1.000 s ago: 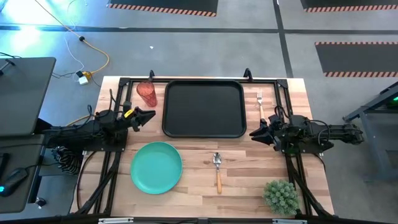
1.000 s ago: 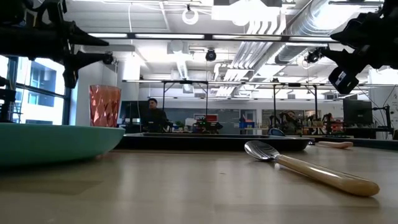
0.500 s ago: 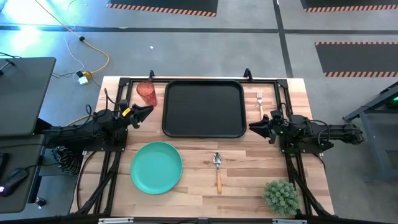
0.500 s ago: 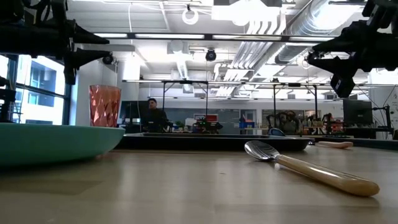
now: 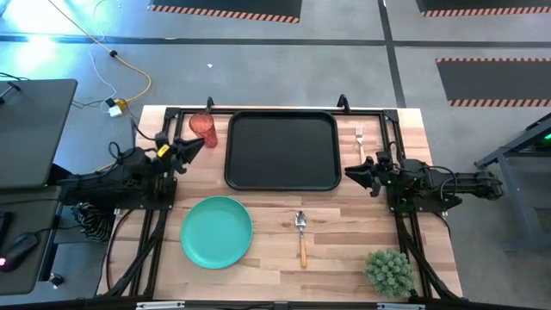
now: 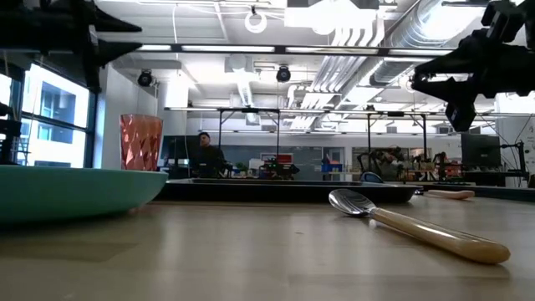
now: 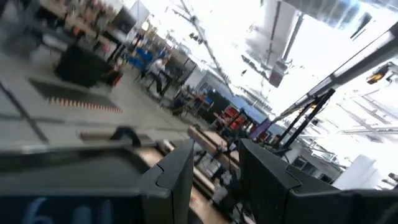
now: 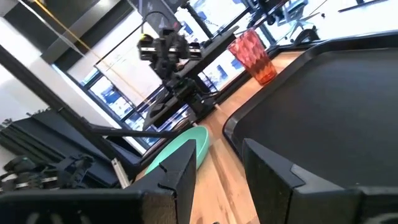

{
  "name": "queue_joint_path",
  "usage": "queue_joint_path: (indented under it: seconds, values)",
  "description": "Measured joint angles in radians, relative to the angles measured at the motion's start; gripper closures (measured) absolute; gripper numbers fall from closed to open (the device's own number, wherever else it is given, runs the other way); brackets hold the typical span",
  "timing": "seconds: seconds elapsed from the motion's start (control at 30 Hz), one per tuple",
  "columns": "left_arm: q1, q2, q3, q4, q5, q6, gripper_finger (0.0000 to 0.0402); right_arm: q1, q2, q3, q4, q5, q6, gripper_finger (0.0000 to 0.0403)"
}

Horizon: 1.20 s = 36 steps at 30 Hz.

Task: Pick and place plate/cup/fork/spoon on tray
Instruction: Put the orange cup on the top left of the black tray

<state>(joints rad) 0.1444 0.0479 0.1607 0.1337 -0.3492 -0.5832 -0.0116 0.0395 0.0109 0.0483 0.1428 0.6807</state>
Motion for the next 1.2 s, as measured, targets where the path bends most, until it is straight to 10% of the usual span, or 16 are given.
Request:
queue_joint_path:
  seconds: [0.67,1.2]
  values:
    - [0.000,0.360,0.433,-0.102,-0.195,0.539,0.0284,0.000,0.000,0.000,-0.001,0.049,0.000,0.0279]
    - [0.212,0.783,0.900,-0.825,-0.197,0.251,0.0284,0.000,0.000,0.000,-0.005,0.049,0.029,0.0279]
